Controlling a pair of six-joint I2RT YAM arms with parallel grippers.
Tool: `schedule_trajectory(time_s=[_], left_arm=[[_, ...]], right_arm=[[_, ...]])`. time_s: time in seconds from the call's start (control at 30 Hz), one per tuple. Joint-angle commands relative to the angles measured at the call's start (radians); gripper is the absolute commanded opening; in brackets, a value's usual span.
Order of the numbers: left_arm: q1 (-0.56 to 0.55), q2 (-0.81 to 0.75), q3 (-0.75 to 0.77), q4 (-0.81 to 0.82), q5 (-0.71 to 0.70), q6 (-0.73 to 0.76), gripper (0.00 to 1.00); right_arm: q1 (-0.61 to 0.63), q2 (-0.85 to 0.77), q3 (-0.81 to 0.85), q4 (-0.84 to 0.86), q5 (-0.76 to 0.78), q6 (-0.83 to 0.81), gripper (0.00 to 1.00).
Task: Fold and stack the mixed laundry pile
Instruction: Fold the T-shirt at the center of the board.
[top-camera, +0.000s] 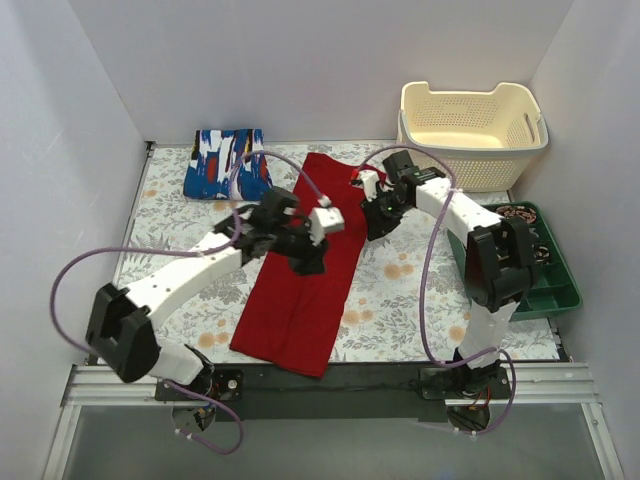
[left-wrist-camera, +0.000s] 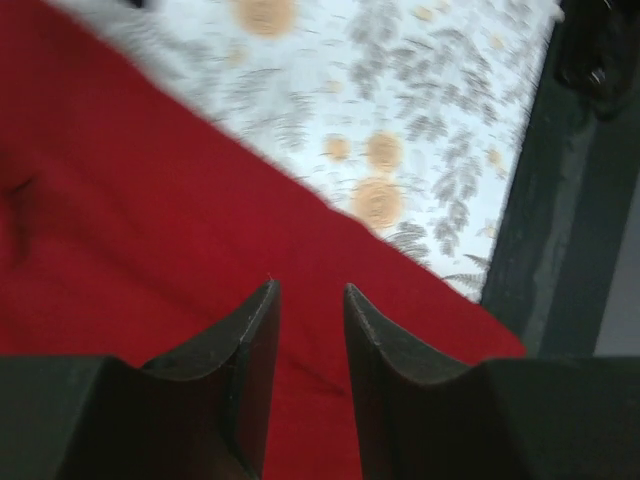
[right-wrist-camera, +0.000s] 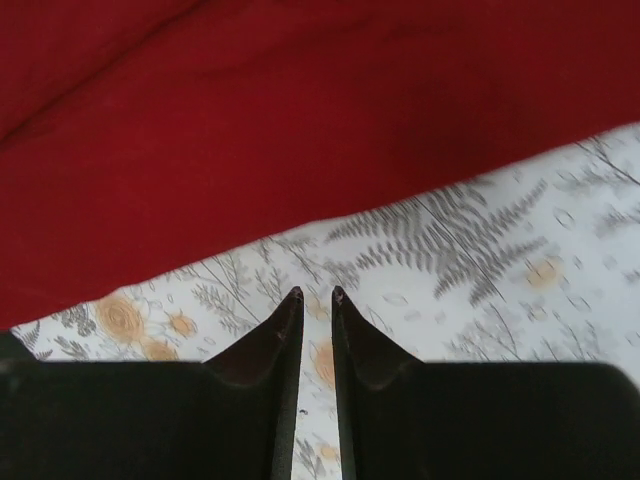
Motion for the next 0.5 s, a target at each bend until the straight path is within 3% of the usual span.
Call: schedule_trajectory(time_s=[0.0,0.27,0.47], left_arm=[[0.207,-0.177,-0.109,-0.034,0.099,-0.002,0.29],[0.457,-0.262,-0.213,-0.048,0.12,-0.022,0.28],[0.476,-0.315,-0.299,0.004,0.142,-0.054,0.29]], right_arm=[[0.074,0.085,0.027,0.113,-0.02,0.081,0.22],[0.111,0.309,0.157,0.122,0.068,0.109,0.19],[0.082,0.473,0.379,0.119,0.287,0.051,0.17]])
